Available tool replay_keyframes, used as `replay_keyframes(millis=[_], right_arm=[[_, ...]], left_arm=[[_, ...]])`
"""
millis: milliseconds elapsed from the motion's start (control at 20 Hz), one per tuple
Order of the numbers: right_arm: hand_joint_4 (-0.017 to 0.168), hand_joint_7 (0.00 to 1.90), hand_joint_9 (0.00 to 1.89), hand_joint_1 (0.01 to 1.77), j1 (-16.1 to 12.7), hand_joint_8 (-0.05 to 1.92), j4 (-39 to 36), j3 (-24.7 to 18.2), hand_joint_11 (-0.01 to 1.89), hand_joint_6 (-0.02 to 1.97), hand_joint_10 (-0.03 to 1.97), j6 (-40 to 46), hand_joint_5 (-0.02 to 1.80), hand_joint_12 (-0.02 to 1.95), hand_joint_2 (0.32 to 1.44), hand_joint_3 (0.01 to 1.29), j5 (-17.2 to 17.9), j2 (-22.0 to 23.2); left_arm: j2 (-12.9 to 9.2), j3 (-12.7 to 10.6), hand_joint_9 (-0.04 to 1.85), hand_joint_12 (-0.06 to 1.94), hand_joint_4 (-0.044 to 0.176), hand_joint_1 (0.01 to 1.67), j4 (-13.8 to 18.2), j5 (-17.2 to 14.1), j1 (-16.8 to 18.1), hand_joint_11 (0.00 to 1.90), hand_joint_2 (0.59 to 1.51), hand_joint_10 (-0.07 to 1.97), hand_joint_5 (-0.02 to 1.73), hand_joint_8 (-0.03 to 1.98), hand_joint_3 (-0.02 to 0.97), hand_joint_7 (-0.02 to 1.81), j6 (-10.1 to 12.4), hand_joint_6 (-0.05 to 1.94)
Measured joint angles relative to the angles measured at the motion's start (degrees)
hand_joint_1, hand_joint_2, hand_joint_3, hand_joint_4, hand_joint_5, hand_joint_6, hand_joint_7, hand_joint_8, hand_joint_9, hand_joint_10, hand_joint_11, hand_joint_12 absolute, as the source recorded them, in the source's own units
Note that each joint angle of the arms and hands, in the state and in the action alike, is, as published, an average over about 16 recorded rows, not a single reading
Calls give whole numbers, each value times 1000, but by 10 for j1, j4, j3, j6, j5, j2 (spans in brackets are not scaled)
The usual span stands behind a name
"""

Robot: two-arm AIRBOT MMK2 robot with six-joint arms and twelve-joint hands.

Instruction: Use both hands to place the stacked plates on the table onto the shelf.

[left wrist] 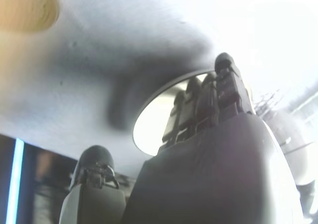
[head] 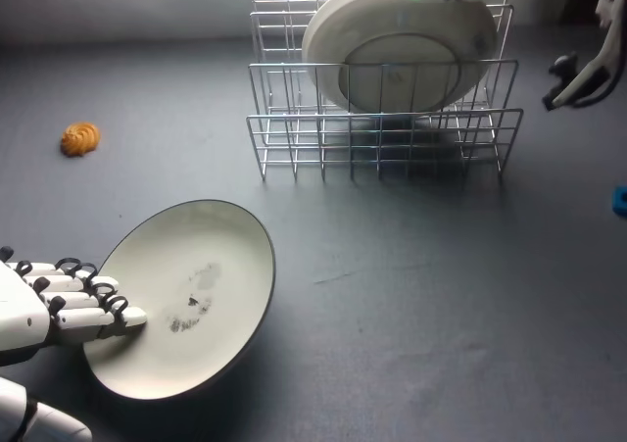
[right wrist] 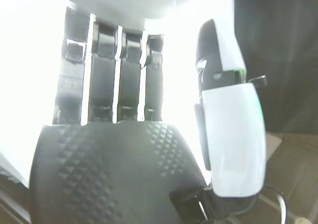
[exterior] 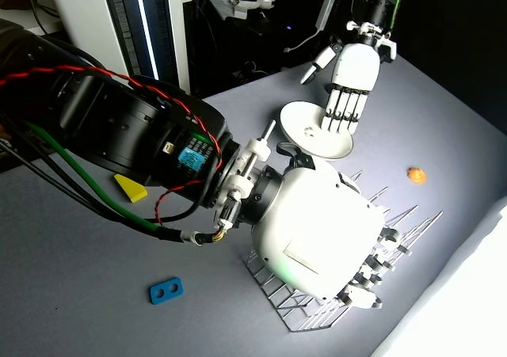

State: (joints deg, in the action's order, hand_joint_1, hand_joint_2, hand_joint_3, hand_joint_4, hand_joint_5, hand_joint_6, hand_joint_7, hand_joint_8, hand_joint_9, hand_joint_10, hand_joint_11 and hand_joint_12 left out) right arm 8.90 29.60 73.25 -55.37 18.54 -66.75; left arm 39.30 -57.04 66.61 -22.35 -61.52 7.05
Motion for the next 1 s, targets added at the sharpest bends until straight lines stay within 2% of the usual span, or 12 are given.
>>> replay_keyframes(millis=[300, 500, 650, 850, 1000], right_arm=[[-1, 365, 358, 835, -11, 14, -109, -48, 154, 40, 11, -9, 335, 596, 1022, 14, 28, 15], [11, 148, 138, 843, -3, 15, -198, -95, 43, 15, 11, -25, 171, 317, 936, 14, 39, 24], [20, 44, 35, 884, 13, 14, -262, -129, 15, 13, 11, -40, 95, 84, 860, 14, 41, 24], [29, 12, 14, 948, 43, 14, -332, -162, 18, 13, 11, -72, 58, 0, 784, 14, 38, 10], [32, 11, 17, 977, 64, 14, -369, -170, 21, 13, 11, -101, 46, -17, 772, 13, 32, -11]], left_arm=[[-4, 12, -20, 35, 1, 16, -24, 15, -11, 34, 1137, -47, 2, -5, 8, 22, 32, -36], [-6, 17, -21, 35, 0, 16, -39, 21, -15, 35, 1133, -47, -4, -5, 8, 20, 35, -38], [-6, 19, -22, 35, -1, 16, -47, 23, -17, 36, 1131, -48, -4, -5, 8, 20, 35, -38], [-6, 20, -22, 35, -2, 16, -51, 24, -18, 36, 1128, -48, -4, -6, 9, 21, 35, -38], [-6, 20, -22, 35, -3, 16, -53, 25, -18, 36, 1125, -48, -4, -5, 9, 22, 35, -37]])
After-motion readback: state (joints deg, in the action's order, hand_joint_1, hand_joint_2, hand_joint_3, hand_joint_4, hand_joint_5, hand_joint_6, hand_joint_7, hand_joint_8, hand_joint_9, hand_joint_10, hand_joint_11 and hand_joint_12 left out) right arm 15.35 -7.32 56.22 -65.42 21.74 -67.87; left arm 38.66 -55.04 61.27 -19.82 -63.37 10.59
